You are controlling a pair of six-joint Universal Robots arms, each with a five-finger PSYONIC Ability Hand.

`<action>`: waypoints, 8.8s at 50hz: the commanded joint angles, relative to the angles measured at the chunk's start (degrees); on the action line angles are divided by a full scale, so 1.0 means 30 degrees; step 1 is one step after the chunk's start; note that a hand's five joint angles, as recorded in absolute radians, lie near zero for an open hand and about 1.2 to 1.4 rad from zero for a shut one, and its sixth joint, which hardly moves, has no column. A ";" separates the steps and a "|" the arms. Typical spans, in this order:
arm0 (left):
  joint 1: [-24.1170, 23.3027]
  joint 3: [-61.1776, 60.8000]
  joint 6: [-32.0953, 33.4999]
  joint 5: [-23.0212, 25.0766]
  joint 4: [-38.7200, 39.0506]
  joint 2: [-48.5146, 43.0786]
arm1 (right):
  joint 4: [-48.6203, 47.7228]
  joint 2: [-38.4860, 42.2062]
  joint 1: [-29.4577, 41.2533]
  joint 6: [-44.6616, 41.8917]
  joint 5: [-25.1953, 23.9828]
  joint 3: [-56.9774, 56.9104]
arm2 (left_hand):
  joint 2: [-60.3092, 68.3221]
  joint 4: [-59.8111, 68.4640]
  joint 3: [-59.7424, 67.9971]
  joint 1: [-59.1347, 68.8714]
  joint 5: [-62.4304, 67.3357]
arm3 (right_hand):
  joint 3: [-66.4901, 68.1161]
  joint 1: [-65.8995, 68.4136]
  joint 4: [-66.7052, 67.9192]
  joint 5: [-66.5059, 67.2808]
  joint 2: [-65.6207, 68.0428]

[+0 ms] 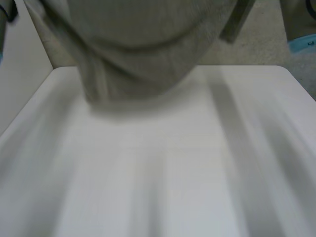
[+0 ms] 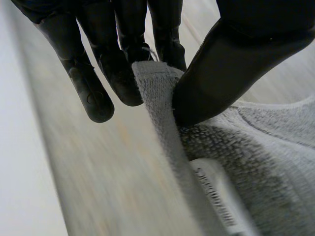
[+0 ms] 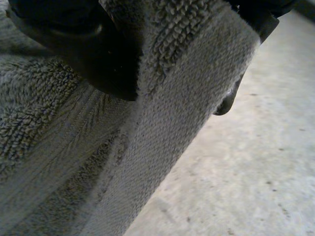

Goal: Fold the towel.

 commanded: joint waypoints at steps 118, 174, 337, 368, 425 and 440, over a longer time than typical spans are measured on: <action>0.1751 -0.8553 -0.2268 0.1872 0.1833 0.0729 | 0.7030 0.0724 -0.1768 -0.1031 -0.5853 0.3303 | 0.0228 0.0076 0.0169 0.0979 0.0541 | -0.0282 0.0088 -0.0171 -0.0071 0.0119; 0.9720 -2.5616 -0.1125 1.4771 0.3534 1.2826 | 1.1072 -1.0704 -0.7804 -0.9294 -1.0747 2.3872 | 0.0228 0.0076 0.0169 0.0979 0.0541 | -0.0844 -0.0473 -0.0732 -0.0632 -0.0442; 0.2601 -1.9229 0.3826 0.6158 0.1923 0.4037 | 0.1903 0.4094 0.7461 -0.6422 0.2672 0.9368 | -2.2585 -2.2737 -2.2644 -2.1834 -2.2273 | 0.1043 0.1414 0.1155 0.1255 0.1445; 0.2366 -1.9786 0.3709 0.6158 0.2187 0.4066 | 0.6151 0.2160 0.5937 -0.0094 0.1706 0.5940 | -2.2585 -2.2737 -2.2644 -2.1834 -2.2273 | -2.2290 -2.1919 -2.2179 -2.2079 -2.1889; 0.1400 -2.0489 0.3709 0.6158 0.2568 0.4505 | 0.1780 -0.3439 0.1010 -0.1762 -0.0167 1.7933 | -2.2585 -2.2737 -2.2644 -2.1834 -2.2273 | 0.1043 0.1414 0.1155 0.1255 0.1445; 0.0756 -1.9085 0.2482 0.6070 0.2568 0.5355 | 0.7088 0.5207 0.8252 -0.5953 -0.1312 0.7961 | -2.2697 -2.2849 -2.2756 -2.1946 -2.2385 | 0.1043 0.1414 0.1155 0.1255 0.1445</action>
